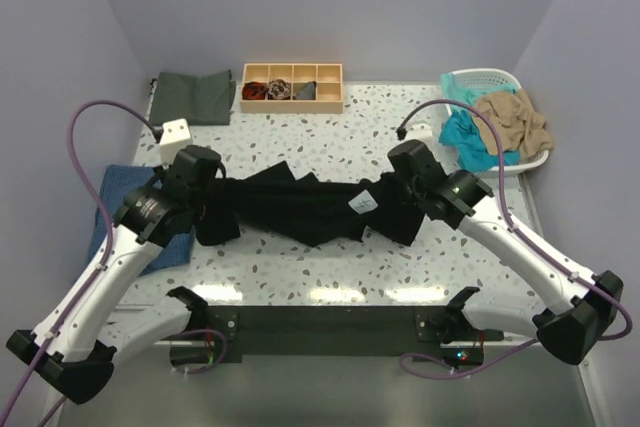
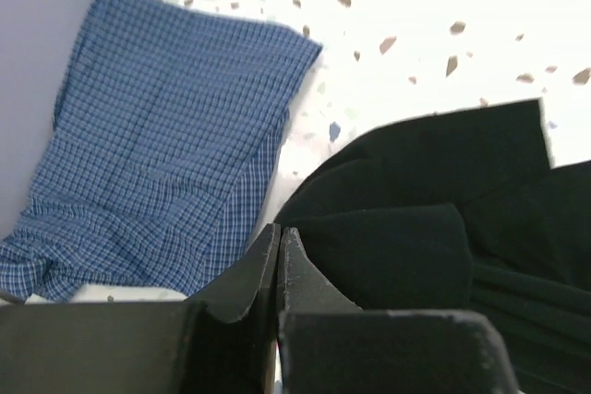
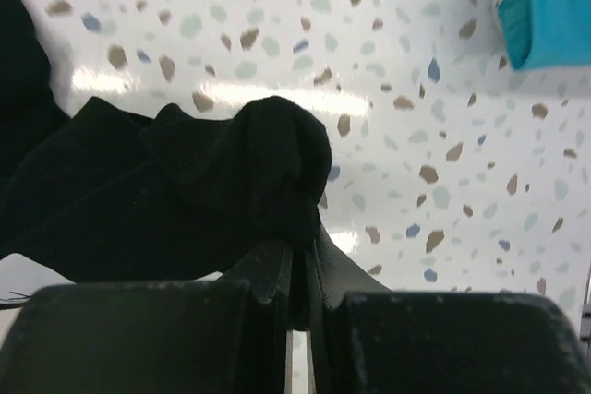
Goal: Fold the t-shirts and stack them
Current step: Flatten the tshirt out
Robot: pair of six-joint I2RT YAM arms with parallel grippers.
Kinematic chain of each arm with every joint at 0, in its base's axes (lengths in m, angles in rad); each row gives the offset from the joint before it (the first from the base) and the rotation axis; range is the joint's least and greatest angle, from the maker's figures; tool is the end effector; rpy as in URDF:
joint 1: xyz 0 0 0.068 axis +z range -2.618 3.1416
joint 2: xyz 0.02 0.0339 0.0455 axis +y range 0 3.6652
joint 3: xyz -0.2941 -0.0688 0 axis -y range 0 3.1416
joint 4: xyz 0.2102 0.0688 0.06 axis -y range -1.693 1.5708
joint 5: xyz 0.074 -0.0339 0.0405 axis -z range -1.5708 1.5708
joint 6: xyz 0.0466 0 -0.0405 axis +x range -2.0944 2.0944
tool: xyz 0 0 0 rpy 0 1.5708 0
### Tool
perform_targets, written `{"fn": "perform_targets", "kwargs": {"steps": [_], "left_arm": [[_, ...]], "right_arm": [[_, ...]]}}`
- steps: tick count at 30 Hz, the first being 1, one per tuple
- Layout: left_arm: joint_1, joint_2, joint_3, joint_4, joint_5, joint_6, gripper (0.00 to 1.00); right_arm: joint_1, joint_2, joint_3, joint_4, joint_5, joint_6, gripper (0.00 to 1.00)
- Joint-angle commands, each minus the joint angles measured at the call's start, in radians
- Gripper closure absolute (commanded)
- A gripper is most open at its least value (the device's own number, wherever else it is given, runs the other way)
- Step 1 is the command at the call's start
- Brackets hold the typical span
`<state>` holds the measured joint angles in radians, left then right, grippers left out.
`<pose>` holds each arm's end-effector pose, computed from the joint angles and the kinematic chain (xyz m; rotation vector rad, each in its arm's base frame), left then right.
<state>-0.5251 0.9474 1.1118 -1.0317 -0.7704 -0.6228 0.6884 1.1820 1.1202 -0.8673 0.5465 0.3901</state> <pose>0.1161 -0.0297 0.3639 -0.4229 2.1237 0.3025 0.1622 0.1021 0.3414 -0.1311 2.3265 -0.1620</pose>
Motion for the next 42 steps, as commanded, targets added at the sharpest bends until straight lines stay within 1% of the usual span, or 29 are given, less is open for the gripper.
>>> {"fn": "perform_targets", "kwargs": {"steps": [1, 3, 5, 8, 9, 11, 12, 13, 15, 16, 17, 18, 20, 21, 23, 24, 25, 26, 27, 28, 29, 30, 31, 32, 34, 37, 38, 39, 42], "left_arm": [[0.008, -0.070, 0.095, 0.091, -0.158, 0.085, 1.00], [0.008, -0.090, 0.118, 0.157, -0.153, 0.129, 1.00], [0.008, -0.110, 0.141, 0.263, -0.133, 0.217, 1.00], [0.008, -0.119, 0.180, 0.376, -0.077, 0.316, 1.00], [0.008, -0.118, 0.195, 0.395, -0.034, 0.330, 1.00], [0.008, -0.122, 0.200, 0.424, 0.014, 0.351, 1.00], [0.008, -0.127, 0.188, 0.433, 0.052, 0.353, 1.00], [0.008, -0.134, 0.175, 0.452, 0.075, 0.360, 1.00], [0.008, -0.128, 0.136, 0.450, 0.143, 0.362, 1.00], [0.008, -0.113, 0.122, 0.425, 0.157, 0.330, 1.00], [0.008, -0.104, 0.103, 0.417, 0.174, 0.313, 1.00], [0.008, -0.092, 0.055, 0.412, 0.227, 0.298, 1.00], [0.008, -0.053, -0.001, 0.406, 0.287, 0.239, 1.00], [0.008, -0.041, -0.057, 0.410, 0.348, 0.218, 1.00], [0.008, -0.012, -0.114, 0.430, 0.405, 0.172, 1.00], [0.008, -0.003, -0.162, 0.436, 0.457, 0.160, 1.00], [0.008, 0.010, -0.184, 0.444, 0.476, 0.141, 1.00], [0.008, 0.013, -0.222, 0.449, 0.494, 0.135, 1.00], [0.008, 0.017, -0.239, 0.450, 0.511, 0.127, 1.00], [0.008, 0.024, -0.251, 0.452, 0.516, 0.117, 1.00], [0.008, 0.027, -0.271, 0.450, 0.520, 0.114, 1.00], [0.008, 0.030, -0.277, 0.449, 0.525, 0.109, 1.00], [0.008, 0.036, -0.283, 0.447, 0.526, 0.103, 1.00], [0.008, 0.040, -0.294, 0.447, 0.528, 0.103, 1.00], [0.008, 0.059, -0.299, 0.443, 0.527, 0.098, 1.00], [0.008, 0.088, -0.300, 0.429, 0.520, 0.094, 1.00], [0.008, 0.093, -0.303, 0.429, 0.522, 0.090, 1.00], [0.008, 0.096, -0.311, 0.430, 0.526, 0.089, 1.00], [0.008, 0.088, -0.323, 0.426, 0.537, 0.080, 1.00]], "right_arm": [[-0.007, -0.096, 0.072, 0.119, 0.162, -0.128, 1.00], [-0.007, -0.113, 0.095, 0.164, 0.191, -0.177, 1.00], [-0.007, -0.134, 0.122, 0.180, 0.219, -0.215, 1.00], [-0.007, -0.171, 0.141, 0.200, 0.189, -0.240, 1.00], [-0.007, -0.180, 0.138, 0.200, 0.103, -0.246, 1.00], [-0.007, -0.211, 0.118, 0.189, 0.005, -0.252, 1.00], [-0.006, -0.220, 0.103, 0.180, -0.055, -0.252, 1.00], [-0.006, -0.225, 0.086, 0.168, -0.186, -0.254, 1.00], [-0.007, -0.197, 0.056, 0.095, -0.307, -0.241, 1.00], [-0.007, -0.180, 0.044, 0.067, -0.416, -0.237, 1.00], [-0.006, -0.161, 0.036, 0.038, -0.448, -0.220, 1.00], [-0.004, -0.124, 0.024, -0.004, -0.476, -0.205, 1.00], [-0.004, -0.104, -0.032, -0.015, -0.581, -0.192, 1.00], [-0.004, -0.099, -0.054, -0.012, -0.600, -0.180, 0.95], [-0.004, -0.104, -0.083, -0.016, -0.667, -0.166, 0.64], [-0.003, -0.108, -0.086, -0.022, -0.680, -0.165, 0.41], [-0.003, -0.126, -0.076, -0.027, -0.680, -0.166, 0.33], [-0.003, -0.134, -0.063, -0.033, -0.654, -0.165, 0.29], [-0.003, -0.145, -0.050, -0.044, -0.564, -0.162, 0.27], [-0.004, -0.154, -0.028, -0.035, -0.531, -0.165, 0.26], [-0.004, -0.165, -0.019, -0.007, -0.504, -0.183, 0.21], [-0.004, -0.165, -0.010, 0.010, -0.426, -0.188, 0.18], [-0.003, -0.165, -0.011, 0.037, -0.395, -0.192, 0.14], [-0.004, -0.147, -0.016, 0.106, -0.366, -0.204, 0.10], [-0.012, -0.093, -0.013, 0.157, -0.329, -0.215, 0.08], [-0.050, 0.089, 0.029, 0.211, -0.402, -0.232, 0.08], [-0.059, 0.134, 0.035, 0.226, -0.434, -0.231, 0.09], [-0.075, 0.221, 0.039, 0.270, -0.477, -0.235, 0.10], [-0.081, 0.361, 0.062, 0.335, -0.587, -0.234, 0.13]]}}
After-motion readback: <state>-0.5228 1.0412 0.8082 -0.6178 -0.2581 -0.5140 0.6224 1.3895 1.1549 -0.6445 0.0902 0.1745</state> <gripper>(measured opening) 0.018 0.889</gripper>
